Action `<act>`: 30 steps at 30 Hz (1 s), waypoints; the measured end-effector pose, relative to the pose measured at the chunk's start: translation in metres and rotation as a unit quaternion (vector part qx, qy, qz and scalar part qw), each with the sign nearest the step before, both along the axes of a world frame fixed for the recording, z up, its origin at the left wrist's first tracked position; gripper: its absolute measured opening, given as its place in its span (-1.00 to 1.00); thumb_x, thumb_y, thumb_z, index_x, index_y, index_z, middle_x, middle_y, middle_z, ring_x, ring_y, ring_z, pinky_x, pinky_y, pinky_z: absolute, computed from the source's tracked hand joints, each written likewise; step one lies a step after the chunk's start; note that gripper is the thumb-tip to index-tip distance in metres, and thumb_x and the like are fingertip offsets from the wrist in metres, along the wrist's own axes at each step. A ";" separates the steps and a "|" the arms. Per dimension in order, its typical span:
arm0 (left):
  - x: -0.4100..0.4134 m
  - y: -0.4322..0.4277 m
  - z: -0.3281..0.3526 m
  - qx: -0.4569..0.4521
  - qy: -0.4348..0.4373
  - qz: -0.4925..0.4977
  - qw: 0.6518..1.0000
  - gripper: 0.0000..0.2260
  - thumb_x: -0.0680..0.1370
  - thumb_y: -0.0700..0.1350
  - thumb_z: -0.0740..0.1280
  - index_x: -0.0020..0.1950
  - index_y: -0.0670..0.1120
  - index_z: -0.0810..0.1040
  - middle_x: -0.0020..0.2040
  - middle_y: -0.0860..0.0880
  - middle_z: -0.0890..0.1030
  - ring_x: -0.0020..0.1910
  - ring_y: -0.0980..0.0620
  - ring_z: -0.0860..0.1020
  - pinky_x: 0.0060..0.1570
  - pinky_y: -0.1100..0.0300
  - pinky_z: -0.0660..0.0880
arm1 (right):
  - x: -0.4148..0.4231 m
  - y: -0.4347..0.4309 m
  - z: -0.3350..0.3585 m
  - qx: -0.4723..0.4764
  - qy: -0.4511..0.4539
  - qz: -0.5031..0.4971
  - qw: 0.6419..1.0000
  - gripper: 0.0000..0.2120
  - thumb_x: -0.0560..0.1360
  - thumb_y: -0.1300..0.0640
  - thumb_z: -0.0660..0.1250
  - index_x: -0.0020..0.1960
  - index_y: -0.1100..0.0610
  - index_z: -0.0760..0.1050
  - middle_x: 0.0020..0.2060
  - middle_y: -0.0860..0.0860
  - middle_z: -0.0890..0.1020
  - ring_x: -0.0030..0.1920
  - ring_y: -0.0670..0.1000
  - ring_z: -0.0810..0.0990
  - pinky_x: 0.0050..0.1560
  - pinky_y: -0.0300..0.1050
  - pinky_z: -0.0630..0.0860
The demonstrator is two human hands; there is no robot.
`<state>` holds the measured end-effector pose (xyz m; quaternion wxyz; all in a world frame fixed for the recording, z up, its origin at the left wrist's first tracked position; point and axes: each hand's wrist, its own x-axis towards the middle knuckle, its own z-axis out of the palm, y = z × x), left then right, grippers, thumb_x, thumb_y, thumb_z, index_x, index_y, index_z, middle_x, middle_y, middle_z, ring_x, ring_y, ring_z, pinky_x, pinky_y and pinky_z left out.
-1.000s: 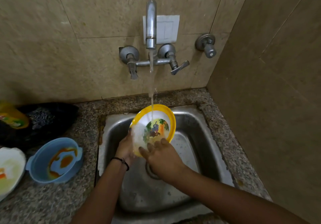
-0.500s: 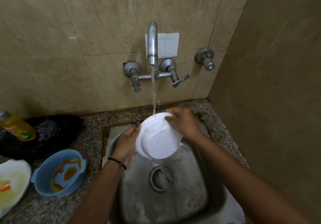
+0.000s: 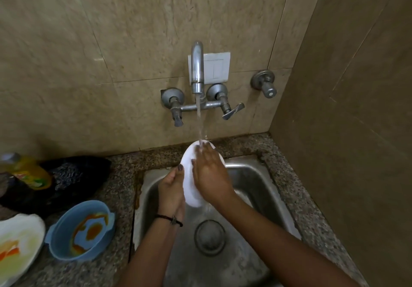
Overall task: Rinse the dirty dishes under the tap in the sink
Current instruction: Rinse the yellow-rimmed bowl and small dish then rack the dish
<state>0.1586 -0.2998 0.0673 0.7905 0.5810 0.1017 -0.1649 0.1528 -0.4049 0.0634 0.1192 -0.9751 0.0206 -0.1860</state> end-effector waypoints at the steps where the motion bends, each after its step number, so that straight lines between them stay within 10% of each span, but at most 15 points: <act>1: 0.000 -0.001 0.001 -0.006 -0.001 0.007 1.000 -0.70 0.62 -0.10 0.20 0.24 -0.24 0.55 0.10 -0.24 0.63 0.08 -0.17 0.61 0.08 -0.01 0.55 | -0.001 0.005 -0.006 -0.034 -0.013 0.033 0.999 -0.55 0.52 0.13 0.06 0.28 0.36 0.45 0.25 0.28 0.52 0.30 0.21 0.49 0.33 0.12 0.40; 5: -0.002 0.001 0.001 -0.033 -0.028 0.011 0.999 -0.79 0.62 -0.15 0.21 0.12 -0.17 0.60 -0.01 -0.11 0.68 -0.04 -0.02 0.65 -0.08 0.15 0.58 | -0.004 0.000 -0.015 -0.017 -0.044 0.108 0.993 -0.53 0.55 0.10 0.09 0.40 0.27 0.33 0.39 0.19 0.40 0.43 0.15 0.33 0.38 0.20 0.30; 10: -0.017 0.001 0.000 -0.044 -0.047 0.015 0.998 -0.85 0.57 -0.19 0.28 0.06 -0.10 0.62 -0.03 -0.13 0.69 -0.10 -0.06 0.65 -0.17 0.11 0.61 | 0.017 -0.006 0.010 0.307 0.066 -0.067 0.947 -0.51 0.60 -0.11 0.03 0.44 0.10 0.30 0.37 0.10 0.42 0.37 0.11 0.37 0.35 0.04 0.34; 12: -0.023 0.001 -0.003 -0.029 -0.050 0.025 0.998 -0.83 0.56 -0.18 0.31 0.10 -0.09 0.62 0.05 -0.16 0.67 0.00 -0.15 0.63 -0.02 -0.04 0.59 | 0.024 -0.013 0.017 0.430 0.134 -0.123 0.884 -0.48 0.57 -0.21 0.05 0.38 0.08 0.36 0.30 0.10 0.49 0.28 0.14 0.46 0.27 0.04 0.40; 16: -0.033 0.005 -0.007 -0.018 -0.058 0.010 0.998 -0.74 0.52 -0.14 0.32 0.20 -0.07 0.57 0.14 -0.11 0.65 0.11 -0.15 0.60 0.01 -0.05 0.58 | 0.018 -0.040 0.023 0.686 0.356 -0.172 0.610 -0.20 0.31 -0.48 0.21 0.35 0.03 0.28 0.28 0.18 0.41 0.21 0.33 0.41 0.01 0.36 0.49; 18: -0.035 0.007 -0.008 -0.039 -0.039 -0.032 0.998 -0.68 0.48 -0.11 0.34 0.23 -0.06 0.54 0.18 -0.12 0.62 0.15 -0.16 0.58 0.01 -0.05 0.57 | 0.014 -0.047 0.019 0.701 0.374 -0.155 0.586 -0.14 0.26 -0.48 0.28 0.36 0.03 0.26 0.27 0.20 0.39 0.21 0.36 0.40 -0.06 0.46 0.49; 23: -0.021 0.013 0.013 -0.163 0.080 -0.141 0.973 -0.51 0.46 0.04 0.34 0.34 -0.15 0.49 0.26 -0.23 0.56 0.26 -0.22 0.50 0.17 -0.09 0.48 | 0.013 -0.030 0.017 0.659 0.290 -0.083 0.689 -0.27 0.32 -0.40 0.31 0.34 0.01 0.38 0.12 0.06 0.53 0.07 0.14 0.55 0.05 0.17 0.55; 27: 0.008 0.024 0.018 -0.181 0.123 -0.162 0.962 -0.32 0.50 0.35 0.11 0.32 -0.16 0.51 0.24 -0.26 0.58 0.18 -0.22 0.58 0.08 -0.10 0.56 | -0.009 -0.009 0.012 0.284 0.210 0.088 0.931 -0.38 0.48 -0.24 0.26 0.45 -0.02 0.25 0.44 0.04 0.31 0.42 0.10 0.28 0.39 0.10 0.29; 30: 0.015 0.024 0.010 -0.135 0.153 -0.150 0.968 -0.31 0.53 0.36 0.00 0.31 -0.15 0.49 0.13 -0.22 0.64 0.08 -0.18 0.64 0.05 -0.07 0.54 | -0.031 -0.001 -0.011 0.079 0.066 0.194 0.976 -0.46 0.55 -0.03 0.17 0.48 0.13 0.23 0.49 0.09 0.22 0.51 0.14 0.09 0.48 0.12 0.05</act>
